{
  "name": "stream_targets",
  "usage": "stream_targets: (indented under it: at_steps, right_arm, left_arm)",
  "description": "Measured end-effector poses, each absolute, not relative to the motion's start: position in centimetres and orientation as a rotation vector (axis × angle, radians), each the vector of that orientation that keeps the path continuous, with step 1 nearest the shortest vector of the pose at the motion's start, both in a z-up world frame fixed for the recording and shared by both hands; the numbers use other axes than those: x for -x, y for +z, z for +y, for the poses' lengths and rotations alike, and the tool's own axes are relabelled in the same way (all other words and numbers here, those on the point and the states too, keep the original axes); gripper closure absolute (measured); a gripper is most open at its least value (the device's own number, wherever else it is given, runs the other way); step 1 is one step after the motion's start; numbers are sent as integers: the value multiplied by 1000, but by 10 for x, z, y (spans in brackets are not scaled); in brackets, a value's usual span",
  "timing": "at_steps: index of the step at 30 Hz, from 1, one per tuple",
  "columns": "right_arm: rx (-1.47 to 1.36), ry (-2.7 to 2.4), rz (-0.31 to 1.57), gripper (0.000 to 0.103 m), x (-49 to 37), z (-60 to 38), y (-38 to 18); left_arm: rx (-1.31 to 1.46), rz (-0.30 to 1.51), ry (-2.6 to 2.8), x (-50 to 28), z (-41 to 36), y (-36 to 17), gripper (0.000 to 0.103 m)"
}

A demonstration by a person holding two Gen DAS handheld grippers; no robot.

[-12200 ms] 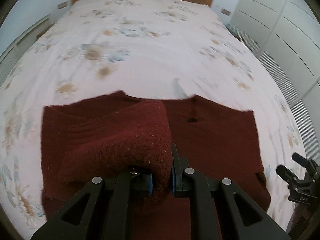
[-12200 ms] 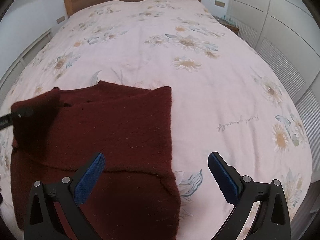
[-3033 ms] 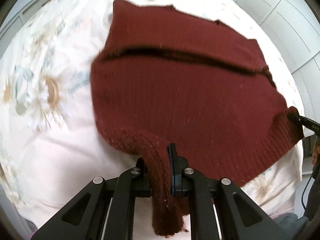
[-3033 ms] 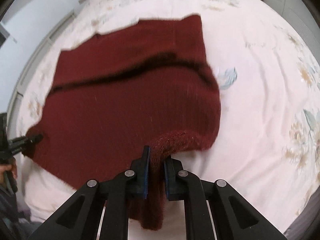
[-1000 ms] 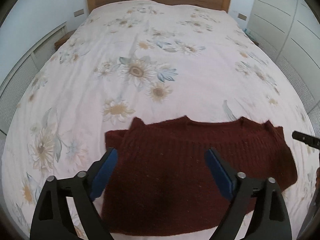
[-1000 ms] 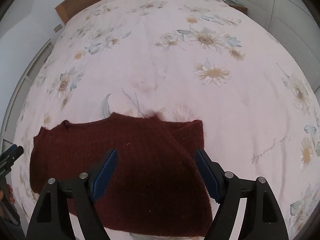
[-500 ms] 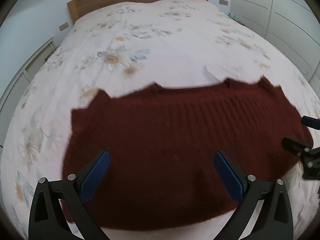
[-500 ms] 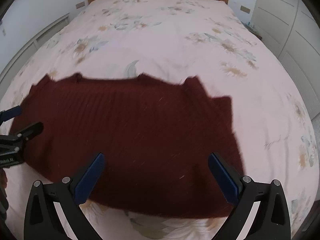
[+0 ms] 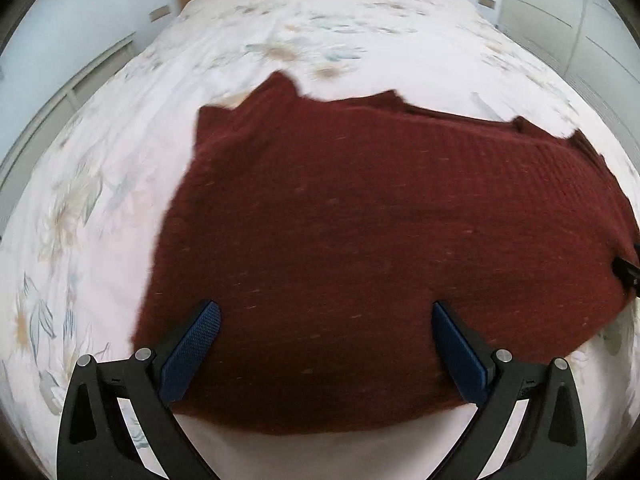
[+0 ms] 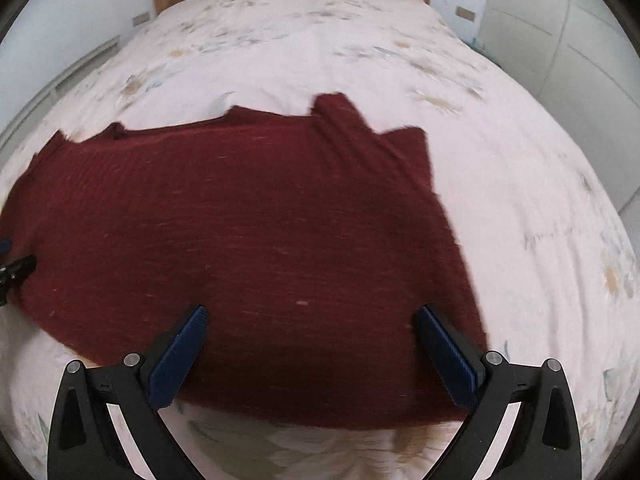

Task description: Fold small clothes

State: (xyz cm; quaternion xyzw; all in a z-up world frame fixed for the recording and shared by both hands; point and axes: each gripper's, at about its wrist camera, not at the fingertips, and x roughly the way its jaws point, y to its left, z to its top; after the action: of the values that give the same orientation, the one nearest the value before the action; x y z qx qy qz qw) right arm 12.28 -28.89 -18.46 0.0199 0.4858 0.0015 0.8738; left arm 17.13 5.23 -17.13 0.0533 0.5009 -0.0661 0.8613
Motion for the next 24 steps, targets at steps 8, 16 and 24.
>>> stream_targets:
  at_steps: [8, 16, 24]
  right_arm:
    - [-45, 3, 1021, 0, -125, -286, -194]
    - [-49, -3, 991, 0, -115, -283, -187]
    - [25, 14, 991, 0, -90, -272, -155]
  left_arm:
    - [-54, 1025, -157, -169, 60, -180, 1]
    - [-57, 1053, -207, -174, 58, -179, 1]
    - [21, 1088, -246, -171, 77, -145, 1]
